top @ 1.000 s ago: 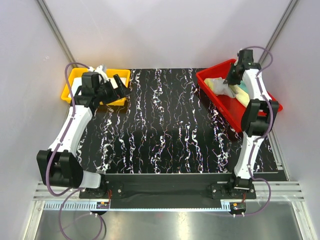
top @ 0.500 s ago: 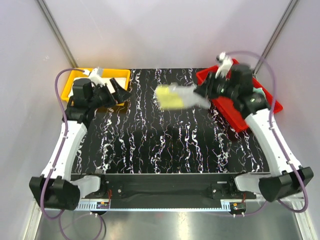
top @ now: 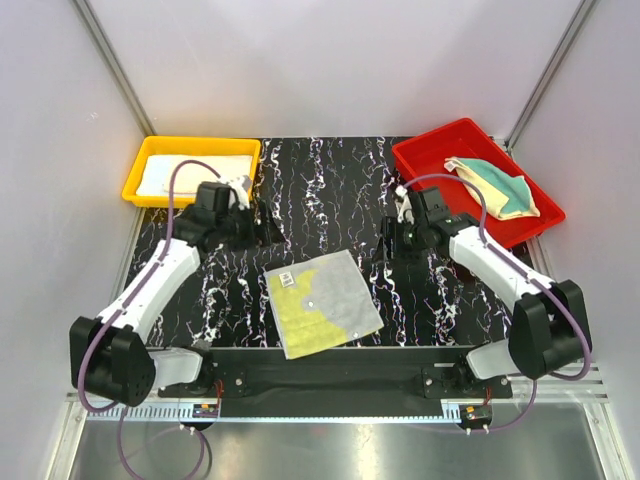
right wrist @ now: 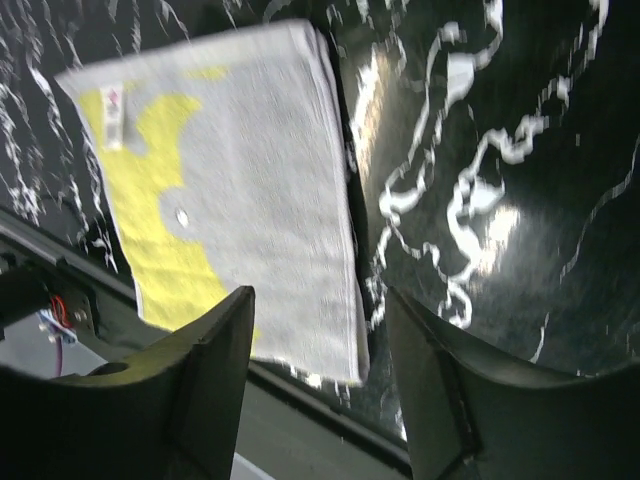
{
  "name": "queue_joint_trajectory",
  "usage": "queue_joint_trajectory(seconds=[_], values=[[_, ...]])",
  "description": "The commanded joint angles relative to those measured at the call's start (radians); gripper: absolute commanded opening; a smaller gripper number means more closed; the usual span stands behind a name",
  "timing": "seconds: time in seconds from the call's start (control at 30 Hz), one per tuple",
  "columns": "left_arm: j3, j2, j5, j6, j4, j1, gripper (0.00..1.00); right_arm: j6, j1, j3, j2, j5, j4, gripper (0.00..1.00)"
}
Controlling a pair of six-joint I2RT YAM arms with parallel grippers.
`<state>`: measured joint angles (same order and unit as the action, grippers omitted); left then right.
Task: Fold and stack the towels
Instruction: Move the towel to the center of the board, then flatten out the crumpled towel
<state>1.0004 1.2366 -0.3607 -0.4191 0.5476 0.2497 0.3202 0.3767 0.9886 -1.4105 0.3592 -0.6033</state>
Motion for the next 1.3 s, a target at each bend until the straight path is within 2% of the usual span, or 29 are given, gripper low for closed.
queue_joint_trajectory(seconds=[0.0, 0.07, 0.17, 0.2, 0.3, 0.43, 0.7, 0.73, 0.77, 0.87, 0.9, 1.0, 1.2, 1.27], values=[[-0.057, 0.020, 0.112, -0.027, 0.002, 0.036, 0.84, 0.019, 0.004, 0.036, -0.053, 0.009, 0.127, 0.62], [-0.123, 0.018, 0.159, -0.073, -0.038, 0.036, 0.82, 0.014, 0.011, 0.059, -0.141, 0.018, 0.178, 0.61], [-0.192, 0.029, 0.146, -0.119, -0.119, 0.034, 0.77, -0.039, 0.037, 0.149, -0.270, 0.021, 0.244, 0.48], [-0.206, 0.035, 0.131, -0.128, -0.144, 0.034, 0.73, -0.065, 0.044, 0.177, -0.303, 0.029, 0.249, 0.40], [-0.249, 0.066, 0.062, -0.155, -0.231, 0.036, 0.68, -0.092, 0.054, 0.264, -0.431, 0.095, 0.273, 0.39], [-0.253, 0.126, 0.040, -0.142, -0.238, 0.040, 0.64, -0.124, 0.059, 0.369, -0.579, 0.106, 0.254, 0.41], [-0.273, 0.228, 0.046, -0.147, -0.268, 0.046, 0.61, -0.129, 0.067, 0.361, -0.616, 0.152, 0.274, 0.39], [-0.273, 0.238, 0.043, -0.153, -0.274, 0.048, 0.60, -0.129, 0.068, 0.354, -0.616, 0.150, 0.273, 0.36], [-0.272, 0.253, 0.037, -0.156, -0.281, 0.049, 0.59, -0.127, 0.068, 0.349, -0.607, 0.150, 0.272, 0.24], [-0.258, 0.267, 0.019, -0.161, -0.305, 0.059, 0.45, -0.115, 0.067, 0.334, -0.561, 0.107, 0.258, 0.05], [-0.247, 0.270, 0.013, -0.159, -0.308, 0.059, 0.28, -0.112, 0.068, 0.338, -0.544, 0.068, 0.244, 0.00], [-0.163, 0.279, -0.006, -0.135, -0.269, 0.060, 0.01, -0.099, 0.068, 0.370, -0.449, -0.029, 0.191, 0.00], [0.088, 0.216, 0.063, -0.078, -0.062, 0.059, 0.00, -0.141, 0.068, 0.547, -0.257, -0.150, 0.050, 0.00], [0.174, 0.227, 0.034, -0.047, 0.001, 0.059, 0.21, -0.159, 0.068, 0.614, -0.211, -0.155, 0.039, 0.00]])
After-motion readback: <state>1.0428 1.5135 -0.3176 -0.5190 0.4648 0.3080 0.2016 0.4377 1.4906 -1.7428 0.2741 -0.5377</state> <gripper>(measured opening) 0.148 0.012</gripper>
